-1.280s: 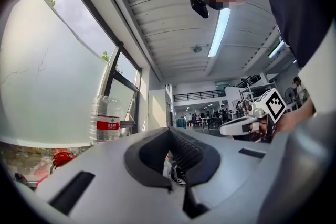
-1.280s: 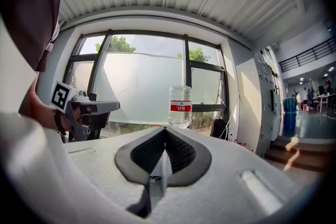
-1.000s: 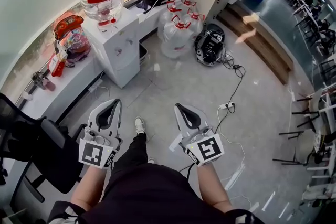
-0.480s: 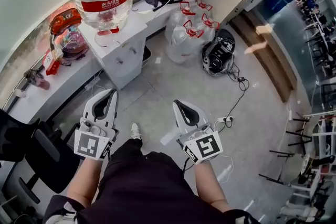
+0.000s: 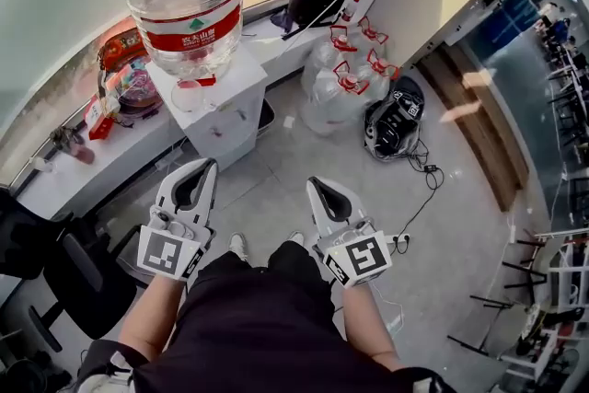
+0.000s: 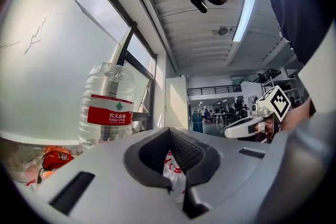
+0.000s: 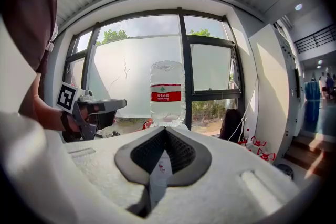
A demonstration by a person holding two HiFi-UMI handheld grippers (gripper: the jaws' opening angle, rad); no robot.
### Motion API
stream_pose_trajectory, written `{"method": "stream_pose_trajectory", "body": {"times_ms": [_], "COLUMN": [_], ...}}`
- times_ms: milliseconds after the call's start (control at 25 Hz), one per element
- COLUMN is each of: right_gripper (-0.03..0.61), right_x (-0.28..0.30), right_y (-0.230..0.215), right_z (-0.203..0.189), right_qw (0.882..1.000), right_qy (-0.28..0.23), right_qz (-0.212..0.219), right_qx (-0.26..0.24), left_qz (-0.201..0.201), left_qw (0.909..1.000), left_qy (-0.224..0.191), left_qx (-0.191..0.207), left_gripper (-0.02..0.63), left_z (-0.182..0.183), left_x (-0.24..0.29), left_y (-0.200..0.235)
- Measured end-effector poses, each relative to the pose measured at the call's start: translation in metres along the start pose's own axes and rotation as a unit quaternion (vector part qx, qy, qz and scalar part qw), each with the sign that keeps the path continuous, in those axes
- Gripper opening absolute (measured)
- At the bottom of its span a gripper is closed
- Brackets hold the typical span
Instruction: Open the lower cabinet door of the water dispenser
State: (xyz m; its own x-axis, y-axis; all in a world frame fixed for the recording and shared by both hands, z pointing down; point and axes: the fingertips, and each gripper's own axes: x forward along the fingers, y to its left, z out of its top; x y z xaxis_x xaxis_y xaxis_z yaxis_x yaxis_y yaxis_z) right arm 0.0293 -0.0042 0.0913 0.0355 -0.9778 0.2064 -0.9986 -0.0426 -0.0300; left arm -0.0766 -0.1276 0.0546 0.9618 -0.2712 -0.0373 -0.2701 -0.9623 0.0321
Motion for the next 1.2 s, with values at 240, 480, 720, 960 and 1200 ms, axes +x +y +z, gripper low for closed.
{"method": "stream_pose_trajectory", "body": {"times_ms": [240, 480, 720, 960, 1200], "right_gripper": [0.005, 0.005, 0.005, 0.005, 0.005], "right_x": [0.024, 0.033, 0.038, 0.053, 0.092], "right_y": [-0.043, -0.101, -0.133, -0.123, -0.100], "right_z": [0.002, 0.006, -0.010, -0.036, -0.077], "right_qw": [0.998, 0.988, 0.979, 0.970, 0.967], "right_qy": [-0.014, 0.000, 0.021, 0.048, 0.040], "right_qz": [0.069, 0.154, 0.200, 0.235, 0.246], "right_qx": [-0.007, -0.023, -0.026, -0.041, -0.044], "left_qz": [0.057, 0.151, 0.234, 0.268, 0.247], "left_qw": [0.9982, 0.9885, 0.9721, 0.9632, 0.9688], "left_qy": [-0.003, -0.001, 0.004, -0.002, 0.000], "left_qx": [0.015, 0.006, 0.006, 0.013, 0.025], "left_gripper": [0.006, 0.006, 0.006, 0.006, 0.006], "left_z": [-0.001, -0.003, -0.014, -0.025, -0.069], "left_x": [0.038, 0.067, 0.063, 0.039, 0.022], "left_y": [-0.007, -0.027, -0.034, -0.031, -0.016]}}
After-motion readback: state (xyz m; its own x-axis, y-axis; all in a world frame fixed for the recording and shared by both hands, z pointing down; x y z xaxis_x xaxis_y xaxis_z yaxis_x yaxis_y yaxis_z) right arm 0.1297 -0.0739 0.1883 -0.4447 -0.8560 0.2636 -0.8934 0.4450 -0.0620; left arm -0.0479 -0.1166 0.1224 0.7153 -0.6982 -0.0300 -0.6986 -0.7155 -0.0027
